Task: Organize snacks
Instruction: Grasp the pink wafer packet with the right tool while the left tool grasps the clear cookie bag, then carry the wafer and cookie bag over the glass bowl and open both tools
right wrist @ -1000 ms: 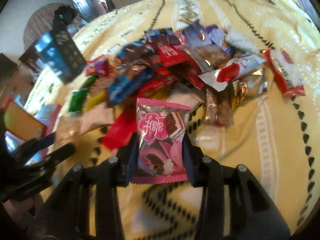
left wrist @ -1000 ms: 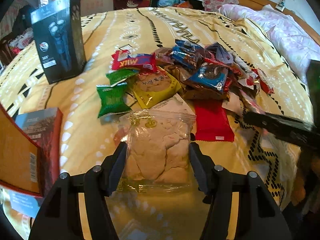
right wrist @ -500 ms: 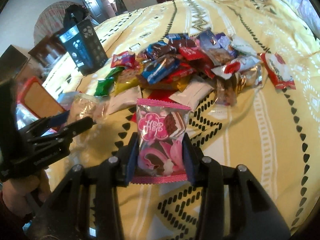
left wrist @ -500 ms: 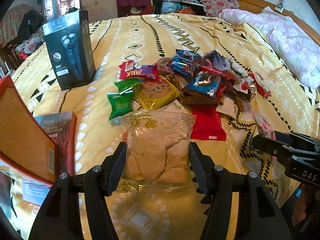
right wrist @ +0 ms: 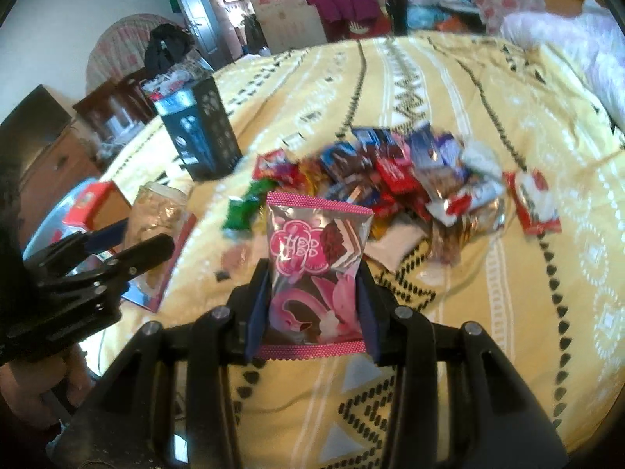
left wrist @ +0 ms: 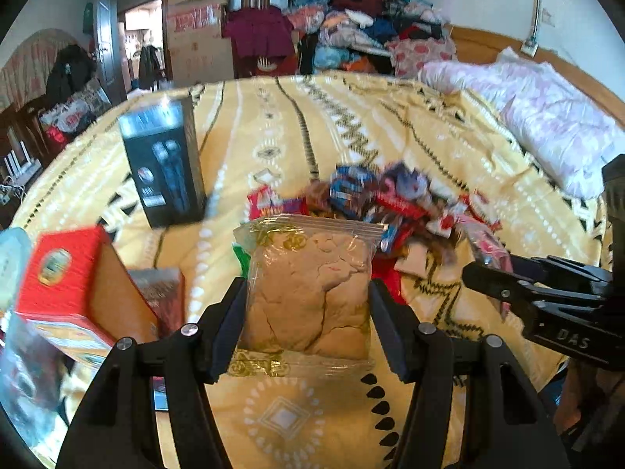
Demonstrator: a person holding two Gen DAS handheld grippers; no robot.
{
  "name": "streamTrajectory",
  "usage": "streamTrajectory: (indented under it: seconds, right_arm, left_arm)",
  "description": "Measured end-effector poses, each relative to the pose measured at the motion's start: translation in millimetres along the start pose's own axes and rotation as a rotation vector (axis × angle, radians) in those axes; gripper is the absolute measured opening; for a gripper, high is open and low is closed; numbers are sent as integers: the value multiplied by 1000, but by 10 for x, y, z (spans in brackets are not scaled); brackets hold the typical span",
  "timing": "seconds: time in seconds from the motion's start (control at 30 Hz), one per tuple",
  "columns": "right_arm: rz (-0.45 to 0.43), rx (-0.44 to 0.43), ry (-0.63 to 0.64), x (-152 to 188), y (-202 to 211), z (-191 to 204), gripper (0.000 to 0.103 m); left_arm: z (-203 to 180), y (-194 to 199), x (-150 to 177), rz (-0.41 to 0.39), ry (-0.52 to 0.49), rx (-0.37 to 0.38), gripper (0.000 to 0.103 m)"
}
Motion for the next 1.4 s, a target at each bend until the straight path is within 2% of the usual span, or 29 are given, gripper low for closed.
streamTrajectory:
  seconds: [0.2, 0.37, 0.67, 1.07, 1.23, 1.4]
  right_arm:
    - [-68, -17, 57, -300, 217, 292, 42]
    - [-112, -51, 107, -548, 335, 634, 42]
    - [-148, -169, 221, -890, 361, 1581, 42]
    - [-87, -377, 364, -1054, 94, 2958, 42]
    - [-34, -459, 423, -1002, -32, 3545, 42]
    - [32, -502, 473, -867, -212, 3971, 42]
  left_arm:
    - [239, 456, -205, -83, 25, -38, 63]
    - [650, 824, -329, -146, 79, -96, 63]
    - [1511, 1353, -320, -210, 194, -215, 63]
    - [2657, 1898, -4, -233, 348, -376, 63]
    - [3127, 2013, 208, -208, 417, -442, 63]
    - [3476, 2035, 440, -167, 469, -483, 63]
Point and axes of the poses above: each gripper's, at about its wrist camera, not at the fingertips, and y roughly against the way its jaws point, z to its left, x to its underside, the point moved 3 cm from there along -y, roughly the way its jaws point
